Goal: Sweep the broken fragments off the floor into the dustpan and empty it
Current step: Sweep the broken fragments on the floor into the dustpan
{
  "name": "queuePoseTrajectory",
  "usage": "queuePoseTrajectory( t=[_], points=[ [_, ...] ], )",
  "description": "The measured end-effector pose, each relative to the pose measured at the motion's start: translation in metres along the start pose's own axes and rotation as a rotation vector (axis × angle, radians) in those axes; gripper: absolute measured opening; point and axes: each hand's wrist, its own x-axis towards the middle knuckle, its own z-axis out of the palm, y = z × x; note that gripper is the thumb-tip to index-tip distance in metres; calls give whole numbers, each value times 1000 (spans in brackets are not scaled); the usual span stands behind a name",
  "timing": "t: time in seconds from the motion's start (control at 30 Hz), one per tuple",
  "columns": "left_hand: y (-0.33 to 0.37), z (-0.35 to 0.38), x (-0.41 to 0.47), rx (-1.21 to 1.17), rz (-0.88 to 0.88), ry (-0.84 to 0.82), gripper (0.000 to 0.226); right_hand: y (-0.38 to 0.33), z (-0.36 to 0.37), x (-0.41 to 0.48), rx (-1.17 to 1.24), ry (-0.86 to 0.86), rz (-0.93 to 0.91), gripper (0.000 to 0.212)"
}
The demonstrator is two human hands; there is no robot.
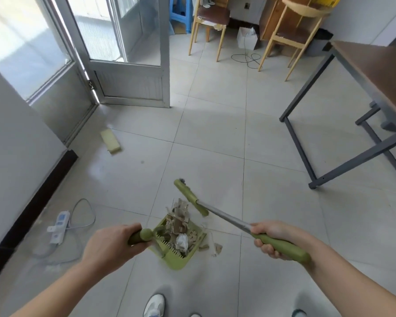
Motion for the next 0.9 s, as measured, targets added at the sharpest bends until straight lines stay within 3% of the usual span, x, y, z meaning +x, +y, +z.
queuePoseTrajectory(
  t=[0.23, 0.47, 0.7, 0.9],
  points=[
    [-17, 8, -39, -68, -73, 122, 57, -34, 26, 50, -172, 63, -53, 14],
    [-29, 9, -62, -14, -179, 71, 54, -45, 67, 73, -334, 69, -103, 15],
    [-35, 7, -58, -19, -202, 32, 45, -23, 103, 69, -579, -23, -89, 33],
    [-36, 3, -50, -25, -174, 39, 45, -9, 90, 48, -456, -185, 45, 23]
  ],
)
